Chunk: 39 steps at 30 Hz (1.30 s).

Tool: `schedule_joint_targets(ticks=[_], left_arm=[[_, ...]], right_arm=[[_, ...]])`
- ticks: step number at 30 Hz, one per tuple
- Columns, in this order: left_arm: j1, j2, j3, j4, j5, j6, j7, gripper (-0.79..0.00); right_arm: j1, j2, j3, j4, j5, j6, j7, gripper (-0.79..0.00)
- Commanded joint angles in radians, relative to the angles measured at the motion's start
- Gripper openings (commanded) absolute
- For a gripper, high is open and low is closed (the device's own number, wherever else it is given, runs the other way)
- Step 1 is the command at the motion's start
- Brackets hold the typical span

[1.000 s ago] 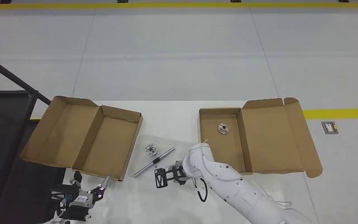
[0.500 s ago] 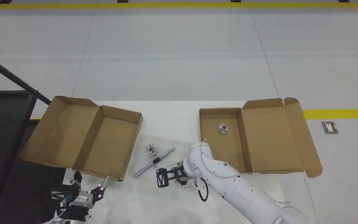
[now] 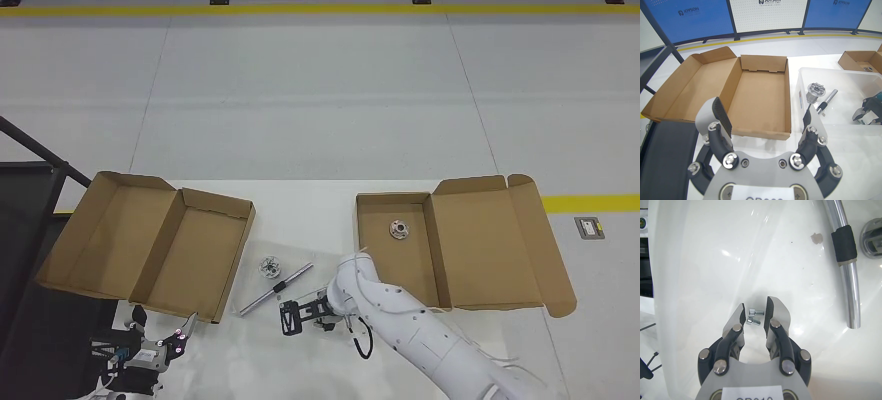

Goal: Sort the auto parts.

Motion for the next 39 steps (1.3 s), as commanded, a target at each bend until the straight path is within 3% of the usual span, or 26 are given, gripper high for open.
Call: schedule_joint_targets(ticks=[1, 6, 8, 15, 20, 24, 29, 34, 36, 39], left_arm=[[0.000, 0.000, 0.000, 0.000, 0.000, 0.000, 0.000, 0.000], [0.000, 0.000, 0.000, 0.000, 0.000, 0.000, 0.000, 0.000], [0.000, 0.000, 0.000, 0.000, 0.000, 0.000, 0.000, 0.000], [0.000, 0.000, 0.000, 0.000, 0.000, 0.000, 0.000, 0.000], [0.000, 0.000, 0.000, 0.000, 0.000, 0.000, 0.000, 0.000], [0.000, 0.000, 0.000, 0.000, 0.000, 0.000, 0.000, 0.000], [0.000, 0.000, 0.000, 0.000, 0.000, 0.000, 0.000, 0.000], [0.000, 0.000, 0.000, 0.000, 0.000, 0.000, 0.000, 0.000], [0.000, 0.000, 0.000, 0.000, 0.000, 0.000, 0.000, 0.000], [0.000, 0.000, 0.000, 0.000, 0.000, 0.000, 0.000, 0.000]], right_arm=[[0.003, -0.003, -0.002, 0.008, 0.001, -0.001, -0.003, -0.594], [0.010, -0.009, -0.005, 0.028, 0.001, -0.003, -0.016, -0.686], [0.013, -0.011, -0.004, 0.036, 0.002, 0.000, -0.024, -0.785], [0.020, 0.002, 0.029, 0.017, -0.013, 0.025, -0.096, -0.785], [-0.001, 0.048, 0.105, -0.069, -0.061, 0.047, -0.242, -0.785], [-0.061, 0.105, 0.198, -0.199, -0.142, 0.076, -0.434, -0.785], [-0.203, 0.189, 0.382, -0.371, -0.234, 0.152, -0.759, -0.785], [-0.339, 0.254, 0.543, -0.494, -0.317, 0.195, -1.204, -0.785], [-0.366, 0.269, 0.578, -0.507, -0.348, 0.217, -1.344, -0.785], [-0.398, 0.292, 0.628, -0.507, -0.389, 0.262, -1.647, -0.785]])
